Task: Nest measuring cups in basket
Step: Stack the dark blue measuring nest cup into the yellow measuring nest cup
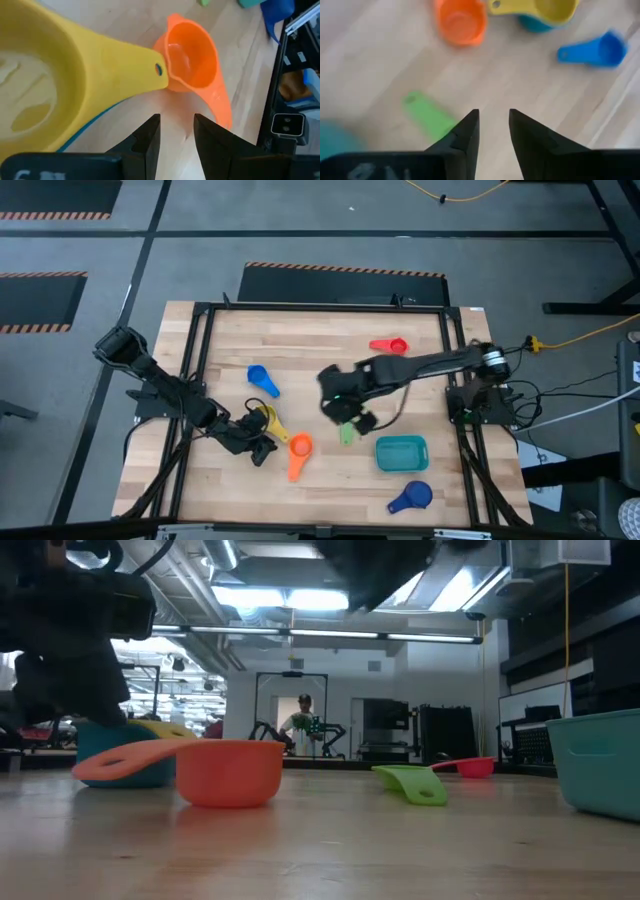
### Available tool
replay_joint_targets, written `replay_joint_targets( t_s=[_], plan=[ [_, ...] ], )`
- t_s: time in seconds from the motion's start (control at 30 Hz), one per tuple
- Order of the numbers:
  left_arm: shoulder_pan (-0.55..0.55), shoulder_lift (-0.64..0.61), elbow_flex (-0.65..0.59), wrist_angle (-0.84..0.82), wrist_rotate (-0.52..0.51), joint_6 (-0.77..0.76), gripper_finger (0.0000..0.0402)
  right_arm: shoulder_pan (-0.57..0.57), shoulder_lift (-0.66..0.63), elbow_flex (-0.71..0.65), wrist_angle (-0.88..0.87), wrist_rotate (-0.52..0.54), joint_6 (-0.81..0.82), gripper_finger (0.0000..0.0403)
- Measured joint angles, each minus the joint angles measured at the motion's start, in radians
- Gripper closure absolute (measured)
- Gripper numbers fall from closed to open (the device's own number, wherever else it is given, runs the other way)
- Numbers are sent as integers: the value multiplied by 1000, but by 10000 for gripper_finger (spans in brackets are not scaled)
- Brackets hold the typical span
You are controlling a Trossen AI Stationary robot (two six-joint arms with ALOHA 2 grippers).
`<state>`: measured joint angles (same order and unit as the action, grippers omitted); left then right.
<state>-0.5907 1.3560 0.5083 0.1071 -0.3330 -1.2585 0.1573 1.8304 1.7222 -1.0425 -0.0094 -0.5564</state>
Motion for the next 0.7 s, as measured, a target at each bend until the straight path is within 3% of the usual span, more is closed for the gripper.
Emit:
replay_joint_targets(
  t_s=[0.27, 0.47, 0.7],
  plan=[
    [0, 0, 0, 10, -18, 39, 291, 49, -201, 0, -240, -99, 349, 292],
    [0, 0, 0, 12, -23, 41, 291, 149, -339, -85, -242, -99, 562, 292],
    [0, 0, 0, 14, -23, 41, 291, 282, -458, -314, -140, -91, 831, 292]
  ],
)
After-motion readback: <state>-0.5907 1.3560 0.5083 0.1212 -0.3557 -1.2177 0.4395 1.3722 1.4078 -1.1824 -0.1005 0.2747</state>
